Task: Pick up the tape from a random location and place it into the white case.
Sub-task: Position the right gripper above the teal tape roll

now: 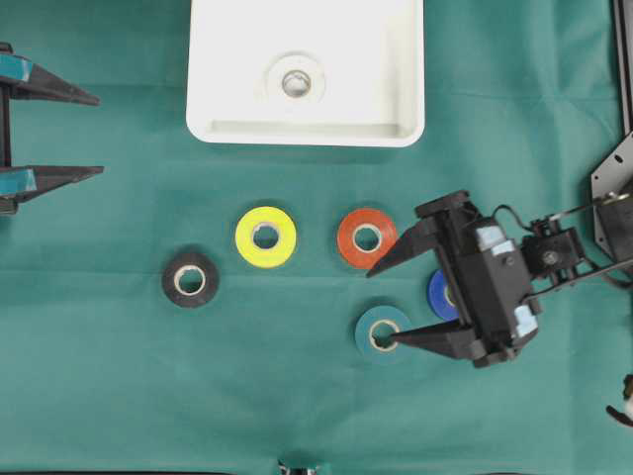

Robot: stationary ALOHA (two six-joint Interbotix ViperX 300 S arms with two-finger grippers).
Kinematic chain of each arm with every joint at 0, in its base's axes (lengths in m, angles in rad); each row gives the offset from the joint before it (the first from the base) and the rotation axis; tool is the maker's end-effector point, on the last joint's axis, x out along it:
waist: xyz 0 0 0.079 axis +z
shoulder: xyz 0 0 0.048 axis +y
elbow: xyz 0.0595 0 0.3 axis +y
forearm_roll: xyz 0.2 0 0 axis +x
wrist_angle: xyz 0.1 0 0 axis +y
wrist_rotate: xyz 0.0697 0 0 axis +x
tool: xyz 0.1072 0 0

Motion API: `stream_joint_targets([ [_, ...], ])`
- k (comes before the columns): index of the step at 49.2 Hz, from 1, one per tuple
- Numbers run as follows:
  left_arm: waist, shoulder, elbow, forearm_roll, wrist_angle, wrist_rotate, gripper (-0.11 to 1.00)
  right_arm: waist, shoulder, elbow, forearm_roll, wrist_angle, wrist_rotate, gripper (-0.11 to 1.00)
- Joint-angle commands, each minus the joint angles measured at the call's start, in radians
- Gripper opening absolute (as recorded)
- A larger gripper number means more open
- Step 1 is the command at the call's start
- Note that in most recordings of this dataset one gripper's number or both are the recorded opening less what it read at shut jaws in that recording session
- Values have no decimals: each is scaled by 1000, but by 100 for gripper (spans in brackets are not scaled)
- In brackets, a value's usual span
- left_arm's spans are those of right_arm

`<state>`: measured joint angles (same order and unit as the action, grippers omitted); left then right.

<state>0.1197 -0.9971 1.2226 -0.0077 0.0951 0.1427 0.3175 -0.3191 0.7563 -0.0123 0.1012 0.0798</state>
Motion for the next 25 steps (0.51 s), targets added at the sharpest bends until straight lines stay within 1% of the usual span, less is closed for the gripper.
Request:
stream_joint_targets([
  [1, 3, 6, -12, -2, 2, -2, 96, 8, 8, -43, -2, -6, 0, 90],
  [13, 3, 6, -12, -2, 21, -2, 96, 9, 15, -60, 0, 8, 5, 90],
  [18, 3, 6, -12, -2, 21, -2, 96, 9, 17, -75, 0, 48, 6, 90],
  [25, 3, 6, -12, -2, 20, -2, 96, 9, 29, -107, 3, 140, 15, 90],
])
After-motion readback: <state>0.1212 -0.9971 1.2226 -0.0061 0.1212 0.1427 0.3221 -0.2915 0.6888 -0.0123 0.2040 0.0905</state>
